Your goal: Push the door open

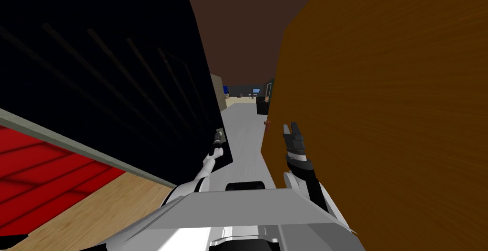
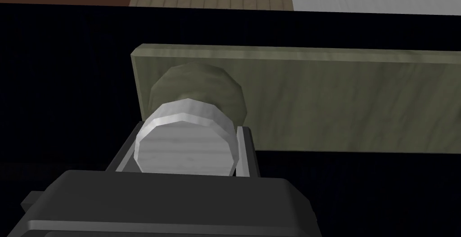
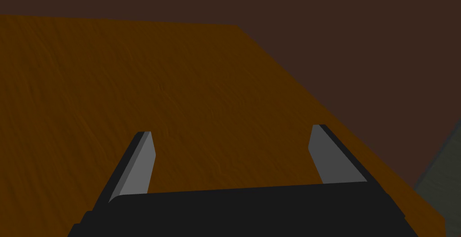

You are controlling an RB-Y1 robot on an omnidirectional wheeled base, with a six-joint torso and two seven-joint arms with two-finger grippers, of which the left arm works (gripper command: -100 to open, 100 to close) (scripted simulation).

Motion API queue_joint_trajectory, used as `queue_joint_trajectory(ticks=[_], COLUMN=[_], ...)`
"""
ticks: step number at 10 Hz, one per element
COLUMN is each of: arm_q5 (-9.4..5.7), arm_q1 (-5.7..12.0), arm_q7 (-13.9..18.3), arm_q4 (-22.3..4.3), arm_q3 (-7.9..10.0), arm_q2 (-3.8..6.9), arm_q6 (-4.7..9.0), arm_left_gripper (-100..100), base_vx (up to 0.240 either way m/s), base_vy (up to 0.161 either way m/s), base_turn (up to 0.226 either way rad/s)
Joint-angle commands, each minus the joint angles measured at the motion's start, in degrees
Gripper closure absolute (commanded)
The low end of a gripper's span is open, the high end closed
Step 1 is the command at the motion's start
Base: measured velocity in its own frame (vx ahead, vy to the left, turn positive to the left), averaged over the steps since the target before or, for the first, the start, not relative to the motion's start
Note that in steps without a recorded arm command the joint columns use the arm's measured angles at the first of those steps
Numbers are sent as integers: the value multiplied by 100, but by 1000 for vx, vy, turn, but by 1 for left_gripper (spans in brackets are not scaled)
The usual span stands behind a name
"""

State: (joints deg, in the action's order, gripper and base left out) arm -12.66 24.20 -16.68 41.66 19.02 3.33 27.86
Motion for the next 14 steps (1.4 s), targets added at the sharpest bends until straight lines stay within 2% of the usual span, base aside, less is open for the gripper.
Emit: queue_joint_trajectory(ticks=[1,2,3,4,5,6,7,8,9,13,14], arm_q5=[-137,-137,-241,-241,-241,-273,-285,-304,-329,-367,-363], arm_q1=[70,70,63,63,63,171,193,227,272,340,358], arm_q7=[-156,-156,-302,-302,-302,-448,-498,-579,-685,-845,-796], arm_q4=[13,13,53,-31,32,-94,-106,-126,-153,-193,-251], arm_q3=[181,181,284,284,284,357,382,422,476,556,537], arm_q2=[130,130,123,123,123,93,62,-14,-170,-571,-469], arm_q6=[126,126,143,143,143,150,147,142,136,127,142], arm_left_gripper=[100,100,100,100,100,-100,-100,-100,-100,-100,-100], base_vx=[122,103,124,103,40,-105,-193,-219,-243,-118,-33], base_vy=[-20,5,32,27,33,6,-14,-33,-106,-144,-83], base_turn=[-14,15,0,45,59,147,134,99,121,34,4])
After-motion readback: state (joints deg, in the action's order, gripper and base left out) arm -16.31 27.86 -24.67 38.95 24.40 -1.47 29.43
